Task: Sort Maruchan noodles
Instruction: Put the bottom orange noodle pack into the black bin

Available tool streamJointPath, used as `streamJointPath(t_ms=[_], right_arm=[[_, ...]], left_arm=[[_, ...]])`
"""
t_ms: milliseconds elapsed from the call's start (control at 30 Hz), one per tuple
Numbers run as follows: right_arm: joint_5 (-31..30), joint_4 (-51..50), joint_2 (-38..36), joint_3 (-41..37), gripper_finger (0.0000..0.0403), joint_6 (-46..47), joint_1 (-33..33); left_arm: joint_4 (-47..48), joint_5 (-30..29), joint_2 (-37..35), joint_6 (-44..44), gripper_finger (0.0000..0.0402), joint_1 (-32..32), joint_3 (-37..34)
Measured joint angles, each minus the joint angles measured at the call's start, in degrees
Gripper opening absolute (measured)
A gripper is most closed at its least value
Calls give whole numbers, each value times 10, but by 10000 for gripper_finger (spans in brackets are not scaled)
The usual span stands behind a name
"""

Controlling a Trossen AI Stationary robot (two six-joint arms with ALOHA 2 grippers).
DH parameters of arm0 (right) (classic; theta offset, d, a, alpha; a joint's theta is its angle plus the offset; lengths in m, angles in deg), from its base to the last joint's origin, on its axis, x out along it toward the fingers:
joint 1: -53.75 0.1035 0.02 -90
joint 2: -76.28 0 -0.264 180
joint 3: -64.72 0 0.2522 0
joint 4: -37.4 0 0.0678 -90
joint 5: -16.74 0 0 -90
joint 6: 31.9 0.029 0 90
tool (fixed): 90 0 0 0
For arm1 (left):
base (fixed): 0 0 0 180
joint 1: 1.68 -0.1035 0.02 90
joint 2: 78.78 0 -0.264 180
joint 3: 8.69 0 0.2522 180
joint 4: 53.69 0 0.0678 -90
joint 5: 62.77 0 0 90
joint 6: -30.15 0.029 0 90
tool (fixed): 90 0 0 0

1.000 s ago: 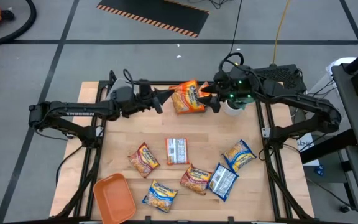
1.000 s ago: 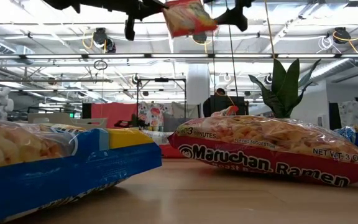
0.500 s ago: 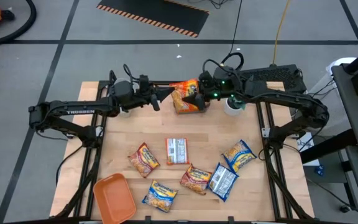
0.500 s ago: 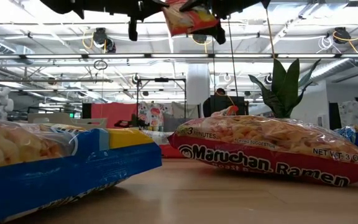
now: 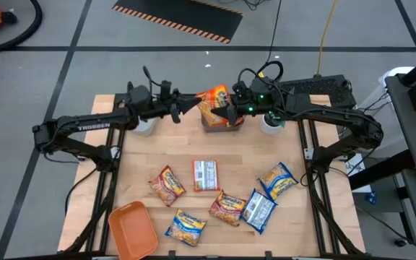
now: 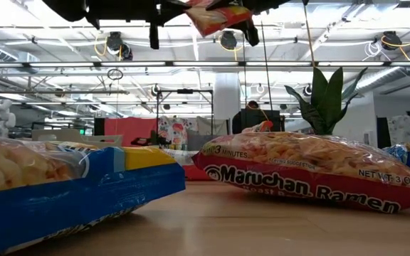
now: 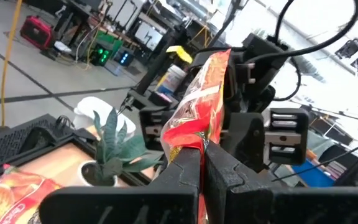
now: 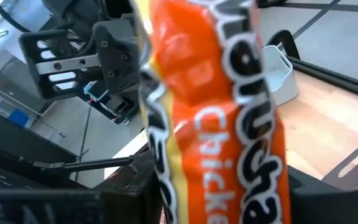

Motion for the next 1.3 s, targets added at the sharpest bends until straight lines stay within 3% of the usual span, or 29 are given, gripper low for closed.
streamJointPath(t_ms=[233, 467, 700, 900, 1033, 1300], right_arm=[[1, 3, 0, 0, 134, -13, 0], [-3, -12, -1, 0, 131, -16, -25], [31, -42, -1, 0, 130, -56, -83], [32, -89, 8, 0, 130, -85, -149], [68, -109, 32, 0, 130, -94, -192], [89, -91, 67, 0, 130, -120, -230]], left_arm=[[8, 21, 0, 13, 16, -17, 0], [29, 16, 0, 12, 89, -23, 0], [67, -88, -1, 16, 149, -26, 0], [138, -147, -1, 19, 158, -26, 0], [194, -155, -1, -14, 159, -25, 0], [197, -167, -1, -46, 159, -4, 0]])
